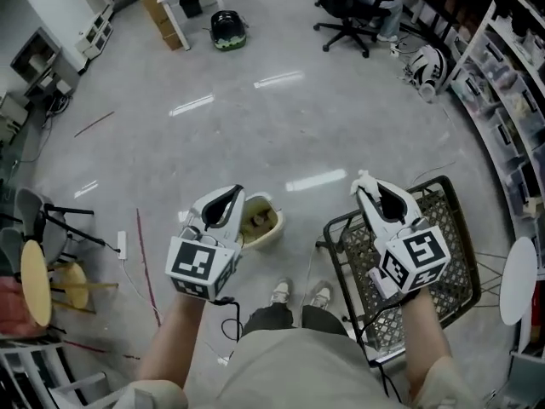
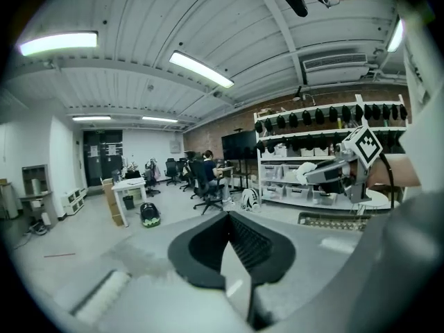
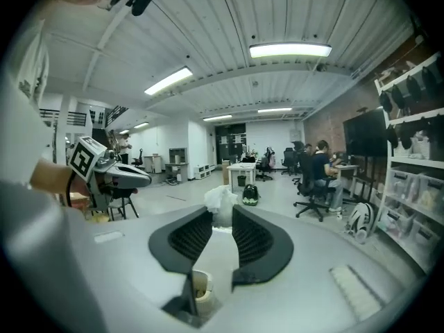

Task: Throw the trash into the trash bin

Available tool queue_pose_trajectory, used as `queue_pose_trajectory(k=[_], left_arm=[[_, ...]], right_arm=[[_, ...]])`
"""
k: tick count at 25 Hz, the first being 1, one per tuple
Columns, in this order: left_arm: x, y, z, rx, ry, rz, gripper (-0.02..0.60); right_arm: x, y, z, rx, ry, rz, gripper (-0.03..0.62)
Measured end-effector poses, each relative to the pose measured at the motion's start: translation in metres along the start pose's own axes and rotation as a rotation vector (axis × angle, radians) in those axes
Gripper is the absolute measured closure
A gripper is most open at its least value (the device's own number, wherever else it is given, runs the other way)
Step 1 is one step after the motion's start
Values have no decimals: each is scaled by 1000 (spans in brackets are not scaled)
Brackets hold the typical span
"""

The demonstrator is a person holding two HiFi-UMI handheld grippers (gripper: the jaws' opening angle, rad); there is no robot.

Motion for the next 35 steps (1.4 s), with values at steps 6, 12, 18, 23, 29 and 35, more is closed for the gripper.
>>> queue_pose_trajectory(k=[6,12,18,23,29,35], left_arm=[[-32,-46,-48,-85,100,-54,580],[-45,-107,-88,-176,164,-107,578],[-44,-183,-116,-241,178,-155,580],[-46,-242,-132,-349,215,-191,578],[-57,-314,-149,-439,252,-239,580],[-61,-379,-162,-492,269,-273,580]], right_arm=[[75,-19,-68,-9,159,-80,502],[142,-61,-128,-48,247,-175,502],[188,-117,-175,-71,301,-284,500],[217,-176,-207,-113,338,-362,500],[249,-254,-233,-142,348,-461,500],[276,-334,-254,-136,334,-560,500]])
Point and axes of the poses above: the fingertips, and each gripper's own axes: x forward along the fingers, z to its right, y out of its top, the point moved 4 cm from there along -x, backward along the fingers, and after that the axes turned 15 degrees about -y, right-handed, at the moved point
